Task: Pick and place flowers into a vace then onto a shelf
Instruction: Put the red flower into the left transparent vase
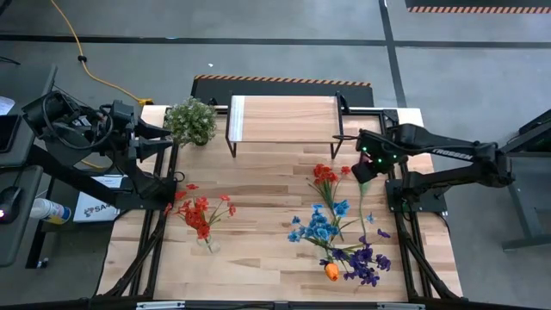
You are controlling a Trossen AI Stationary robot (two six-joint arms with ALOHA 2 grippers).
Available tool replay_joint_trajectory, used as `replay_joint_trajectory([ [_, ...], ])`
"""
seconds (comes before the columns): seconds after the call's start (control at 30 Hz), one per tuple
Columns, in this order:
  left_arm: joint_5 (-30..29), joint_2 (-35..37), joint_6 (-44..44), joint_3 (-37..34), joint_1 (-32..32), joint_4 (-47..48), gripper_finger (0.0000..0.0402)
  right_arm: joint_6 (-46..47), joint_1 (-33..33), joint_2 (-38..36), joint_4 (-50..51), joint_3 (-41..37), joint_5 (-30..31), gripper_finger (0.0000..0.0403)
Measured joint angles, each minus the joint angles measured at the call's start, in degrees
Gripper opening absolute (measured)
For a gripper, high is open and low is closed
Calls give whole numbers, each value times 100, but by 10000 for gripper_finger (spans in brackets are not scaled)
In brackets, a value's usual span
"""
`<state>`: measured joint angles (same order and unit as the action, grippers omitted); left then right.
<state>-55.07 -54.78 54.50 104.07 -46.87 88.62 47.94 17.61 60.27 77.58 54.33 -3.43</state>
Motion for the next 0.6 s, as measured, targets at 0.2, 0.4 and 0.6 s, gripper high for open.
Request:
replay_joint_trajectory([
  [0.2,0,0,1,0,0,2,216,29,-1,0,-411,-279,-99,137],
  [0.4,0,0,2,0,0,2,216,182,2,0,-548,-514,-92,167],
  [0.6,-2,0,0,0,0,2,216,330,2,2,-597,-706,151,193],
])
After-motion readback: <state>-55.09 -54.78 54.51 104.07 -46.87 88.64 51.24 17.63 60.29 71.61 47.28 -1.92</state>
